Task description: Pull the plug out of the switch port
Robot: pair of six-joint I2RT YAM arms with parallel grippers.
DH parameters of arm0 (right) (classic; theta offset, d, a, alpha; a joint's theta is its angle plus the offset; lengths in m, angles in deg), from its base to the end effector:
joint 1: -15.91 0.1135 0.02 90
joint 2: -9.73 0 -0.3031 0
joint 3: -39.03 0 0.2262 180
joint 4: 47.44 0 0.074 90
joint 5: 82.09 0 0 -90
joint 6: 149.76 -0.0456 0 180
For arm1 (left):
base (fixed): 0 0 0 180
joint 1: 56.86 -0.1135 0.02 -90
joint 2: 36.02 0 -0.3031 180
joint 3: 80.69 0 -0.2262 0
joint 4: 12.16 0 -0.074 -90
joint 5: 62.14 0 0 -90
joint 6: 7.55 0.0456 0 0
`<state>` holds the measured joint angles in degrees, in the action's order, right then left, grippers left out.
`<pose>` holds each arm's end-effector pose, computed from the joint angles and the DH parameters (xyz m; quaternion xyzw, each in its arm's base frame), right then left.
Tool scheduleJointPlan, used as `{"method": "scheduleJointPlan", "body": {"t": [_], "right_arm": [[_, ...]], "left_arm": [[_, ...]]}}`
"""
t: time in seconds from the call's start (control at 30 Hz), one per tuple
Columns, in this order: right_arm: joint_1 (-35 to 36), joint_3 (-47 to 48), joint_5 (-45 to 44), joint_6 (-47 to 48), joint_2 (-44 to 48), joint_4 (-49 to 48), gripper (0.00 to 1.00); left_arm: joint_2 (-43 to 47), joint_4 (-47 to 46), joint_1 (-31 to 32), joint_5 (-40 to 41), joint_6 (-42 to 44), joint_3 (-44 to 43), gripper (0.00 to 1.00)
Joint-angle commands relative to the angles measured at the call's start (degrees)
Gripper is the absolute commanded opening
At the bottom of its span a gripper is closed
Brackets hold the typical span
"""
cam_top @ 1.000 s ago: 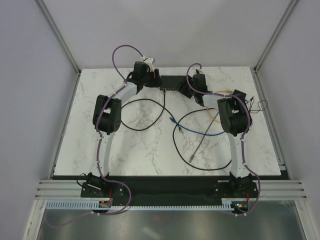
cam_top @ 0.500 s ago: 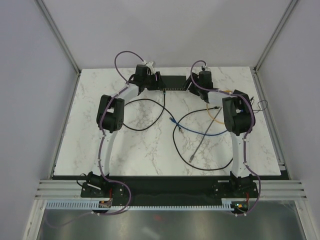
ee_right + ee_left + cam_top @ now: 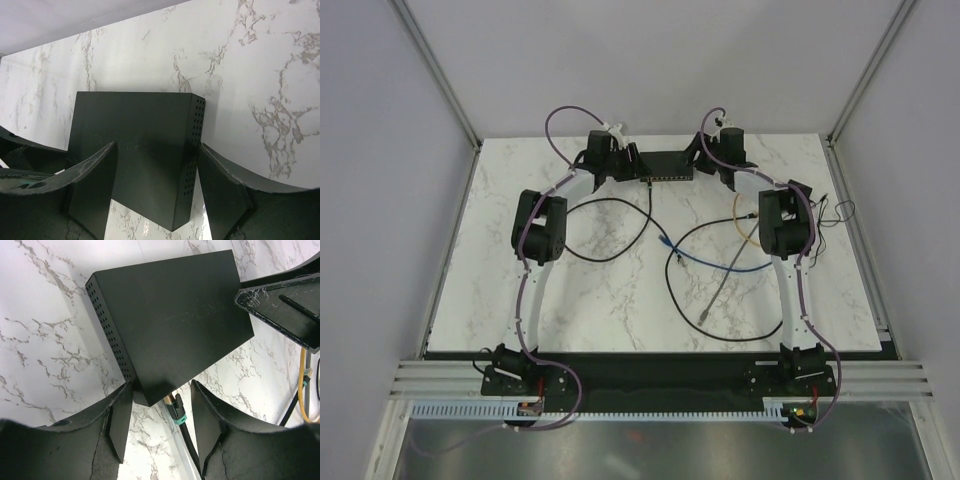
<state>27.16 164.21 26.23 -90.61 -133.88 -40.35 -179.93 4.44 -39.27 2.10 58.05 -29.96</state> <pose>0.5704 0.1281 0.1713 0.0584 0.8373 0.3148 0.4432 0.5490 -0.1948 0.1752 0.0587 0.8545 -0.3527 0.3769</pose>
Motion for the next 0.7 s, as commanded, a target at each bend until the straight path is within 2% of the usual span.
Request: {"method": "scheduleJointPlan", "body": {"t": [0.0, 0.13, 0.27, 0.33, 0.37, 0.43, 0.53, 0.67], "right_arm": [[0.36, 4.28, 9.70, -2.10, -2.81, -2.95, 0.71], [0.88, 3.58, 10.24, -3.69, -2.37, -5.68, 0.71], [0.80, 8.40, 13.83, -8.60, -4.66, -6.64, 0.72], [0.71, 8.50, 14.28, -9.58, -4.40, -6.30, 0.72], [0.62, 7.98, 13.15, -6.88, -3.61, -2.55, 0.72], [0.88, 5.53, 3.95, -2.22, 1.91, 2.47, 0.73], [1.76, -5.61, -6.94, 4.82, 12.02, 5.30, 0.76], [1.85, -11.88, -9.54, 5.98, 18.80, 7.32, 0.77]], "left_arm": [[0.92, -4.29, 0.43, -5.70, -4.33, 0.86, 0.57], [1.44, -7.19, 1.75, -8.35, -8.37, 4.36, 0.51], [7.67, -15.07, 2.28, -3.35, -11.36, 16.46, 0.50], [9.17, -15.19, 2.19, -2.37, -10.15, 18.25, 0.50], [9.88, -14.14, 2.19, 0.24, -9.01, 19.13, 0.49], [13.30, -12.46, 2.10, 3.07, -6.03, 20.71, 0.50], [16.65, -11.15, 2.10, 6.68, -2.07, 22.13, 0.52], [16.74, -8.16, 2.19, 8.97, 1.11, 19.23, 0.54]]}}
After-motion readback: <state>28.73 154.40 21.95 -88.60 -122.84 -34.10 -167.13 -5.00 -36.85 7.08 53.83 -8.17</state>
